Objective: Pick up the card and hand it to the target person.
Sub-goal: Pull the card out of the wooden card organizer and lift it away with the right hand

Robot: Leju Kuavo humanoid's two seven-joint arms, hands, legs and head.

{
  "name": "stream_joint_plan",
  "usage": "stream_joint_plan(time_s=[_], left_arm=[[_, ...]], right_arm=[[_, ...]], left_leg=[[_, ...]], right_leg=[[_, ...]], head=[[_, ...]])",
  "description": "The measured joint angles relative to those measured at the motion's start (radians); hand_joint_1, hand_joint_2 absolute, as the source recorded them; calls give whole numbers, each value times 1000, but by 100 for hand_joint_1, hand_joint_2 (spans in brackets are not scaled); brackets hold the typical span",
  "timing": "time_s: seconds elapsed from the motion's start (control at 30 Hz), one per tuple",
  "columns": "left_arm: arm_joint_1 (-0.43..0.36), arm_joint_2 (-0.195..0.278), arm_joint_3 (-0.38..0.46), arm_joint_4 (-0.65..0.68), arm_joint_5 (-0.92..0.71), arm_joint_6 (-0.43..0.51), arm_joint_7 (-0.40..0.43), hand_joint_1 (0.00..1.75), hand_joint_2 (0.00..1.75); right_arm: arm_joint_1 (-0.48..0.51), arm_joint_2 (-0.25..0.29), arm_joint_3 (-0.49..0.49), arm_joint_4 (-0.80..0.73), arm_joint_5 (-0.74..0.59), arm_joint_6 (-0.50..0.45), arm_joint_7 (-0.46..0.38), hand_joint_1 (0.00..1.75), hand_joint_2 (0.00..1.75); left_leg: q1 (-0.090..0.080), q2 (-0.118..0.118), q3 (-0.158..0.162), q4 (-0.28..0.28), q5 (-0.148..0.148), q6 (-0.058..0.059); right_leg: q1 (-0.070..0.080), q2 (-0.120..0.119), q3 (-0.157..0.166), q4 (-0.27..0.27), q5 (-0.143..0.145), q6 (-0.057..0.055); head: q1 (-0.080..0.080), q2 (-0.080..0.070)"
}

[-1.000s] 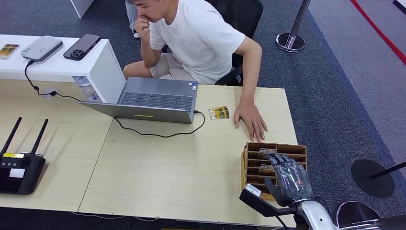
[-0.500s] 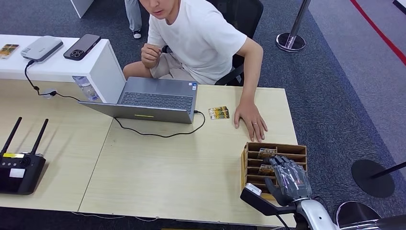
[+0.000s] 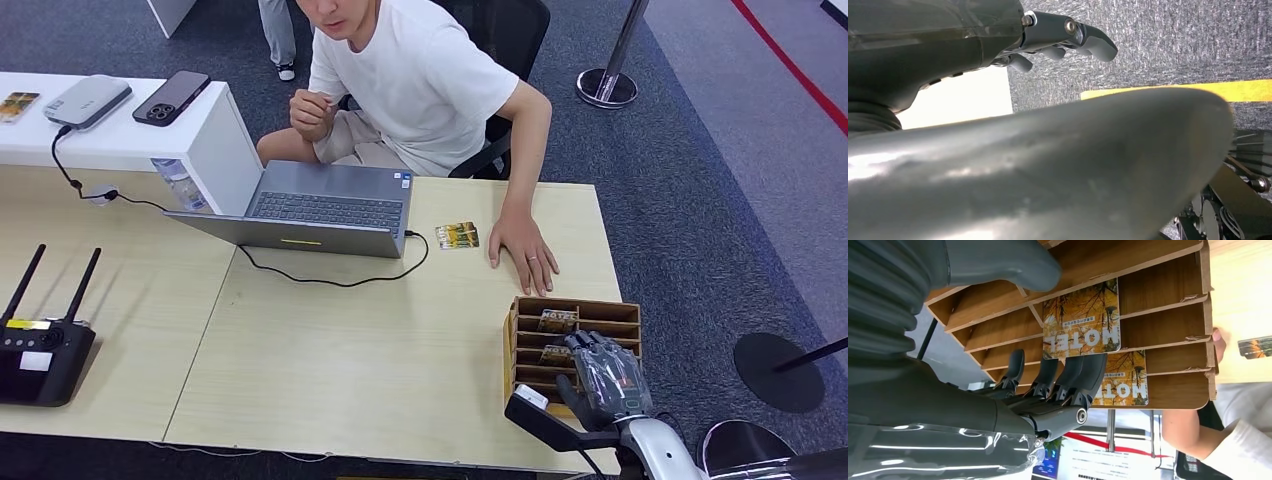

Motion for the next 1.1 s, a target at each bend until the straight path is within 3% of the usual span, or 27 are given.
stream_joint_plan(time_s=[0.4,0.97,1.1], left_arm=[[0,0,-3,0,0,-1,0,0,0],[0,0,-20,0,-1,19,-3,0,0],[0,0,-21,0,-1,26,-3,0,175]], right_arm=[[-2,-7,0,4,-5,0,5,93,175],[-2,-8,1,4,-14,-2,11,96,175],[-2,-8,1,4,-15,-2,11,107,175]], left_leg=[[0,0,0,0,0,0],[0,0,0,0,0,0],[0,0,0,0,0,0]], right_leg=[[0,0,0,0,0,0],[0,0,0,0,0,0],[0,0,0,0,0,0]], head=[[0,0],[0,0],[0,0]])
